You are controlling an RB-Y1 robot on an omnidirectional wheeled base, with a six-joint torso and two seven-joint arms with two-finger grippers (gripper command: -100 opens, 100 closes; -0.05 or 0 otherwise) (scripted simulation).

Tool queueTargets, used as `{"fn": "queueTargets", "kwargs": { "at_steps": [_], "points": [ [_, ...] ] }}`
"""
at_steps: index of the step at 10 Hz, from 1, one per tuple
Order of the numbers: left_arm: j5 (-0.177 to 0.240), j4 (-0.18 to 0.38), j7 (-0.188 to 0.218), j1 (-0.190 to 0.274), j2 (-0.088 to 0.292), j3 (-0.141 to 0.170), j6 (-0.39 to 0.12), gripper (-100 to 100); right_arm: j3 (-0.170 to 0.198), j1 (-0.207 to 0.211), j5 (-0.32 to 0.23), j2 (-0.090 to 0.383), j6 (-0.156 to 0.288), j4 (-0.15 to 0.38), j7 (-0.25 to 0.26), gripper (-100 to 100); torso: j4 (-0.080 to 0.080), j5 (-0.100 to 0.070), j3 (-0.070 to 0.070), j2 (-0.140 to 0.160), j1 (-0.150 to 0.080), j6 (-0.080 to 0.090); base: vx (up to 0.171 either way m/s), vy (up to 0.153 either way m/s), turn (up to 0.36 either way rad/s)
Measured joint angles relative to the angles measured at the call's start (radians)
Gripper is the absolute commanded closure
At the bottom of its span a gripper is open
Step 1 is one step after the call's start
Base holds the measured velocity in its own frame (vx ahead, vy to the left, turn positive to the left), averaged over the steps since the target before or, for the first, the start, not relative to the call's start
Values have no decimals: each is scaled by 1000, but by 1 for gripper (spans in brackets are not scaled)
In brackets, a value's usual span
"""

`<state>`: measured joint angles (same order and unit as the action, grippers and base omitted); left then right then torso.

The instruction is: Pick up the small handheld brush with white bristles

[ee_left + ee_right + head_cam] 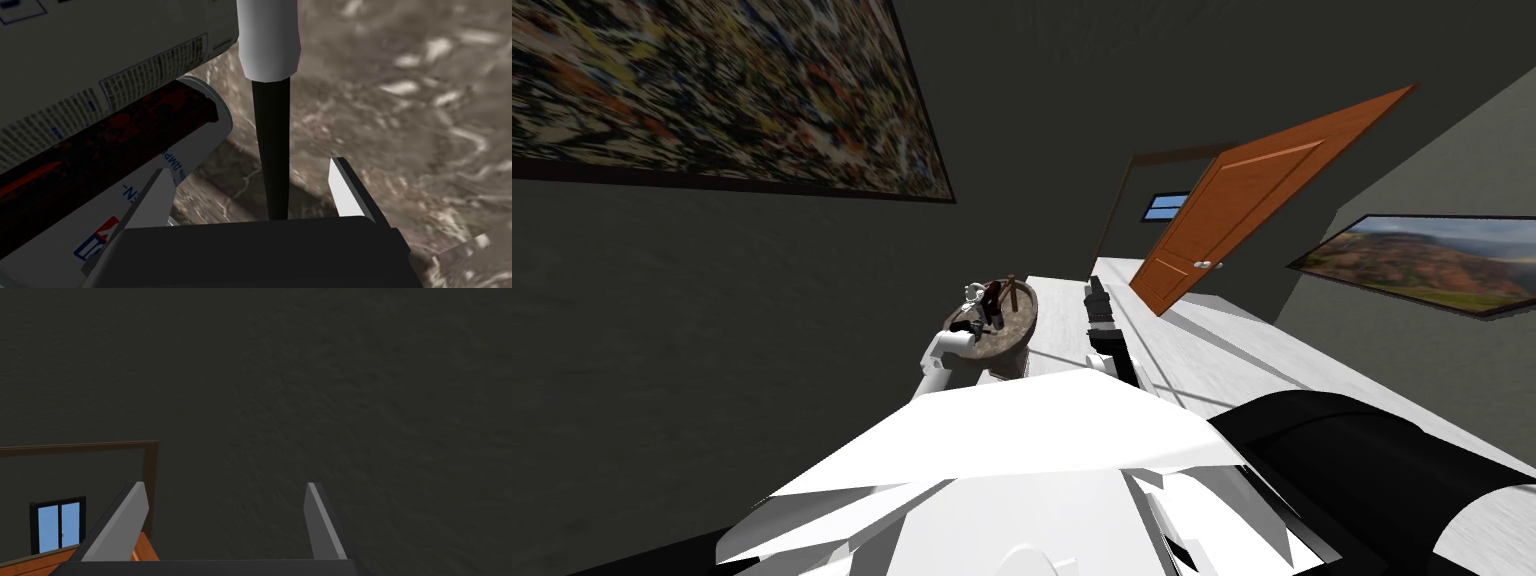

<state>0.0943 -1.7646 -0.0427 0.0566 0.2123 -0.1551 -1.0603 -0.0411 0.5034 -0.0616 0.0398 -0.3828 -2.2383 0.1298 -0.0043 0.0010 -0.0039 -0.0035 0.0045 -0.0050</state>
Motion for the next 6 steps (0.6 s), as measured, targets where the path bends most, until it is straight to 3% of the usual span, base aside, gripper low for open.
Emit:
{"fn": "queueTargets", "kwargs": {
  "at_steps": [1, 5, 6],
  "points": [
    [1, 1, -4, 0, 0, 1, 2, 100, 0, 0, 0, 0, 0, 0, 0, 0, 0, 0, 0, 1, 2, 0, 0, 0, 0],
    [1, 1, -3, -1, 0, 1, 1, 100, 0, 0, 0, 0, 0, 0, 0, 0, 1, 1, 1, 1, 3, 1, -1, 0, 4],
    [1, 1, -4, -1, 0, 1, 1, 0, 0, 0, 0, 0, 0, 0, 0, 0, 1, 1, 1, 1, 3, 1, 0, 0, 0]
  ]
}}
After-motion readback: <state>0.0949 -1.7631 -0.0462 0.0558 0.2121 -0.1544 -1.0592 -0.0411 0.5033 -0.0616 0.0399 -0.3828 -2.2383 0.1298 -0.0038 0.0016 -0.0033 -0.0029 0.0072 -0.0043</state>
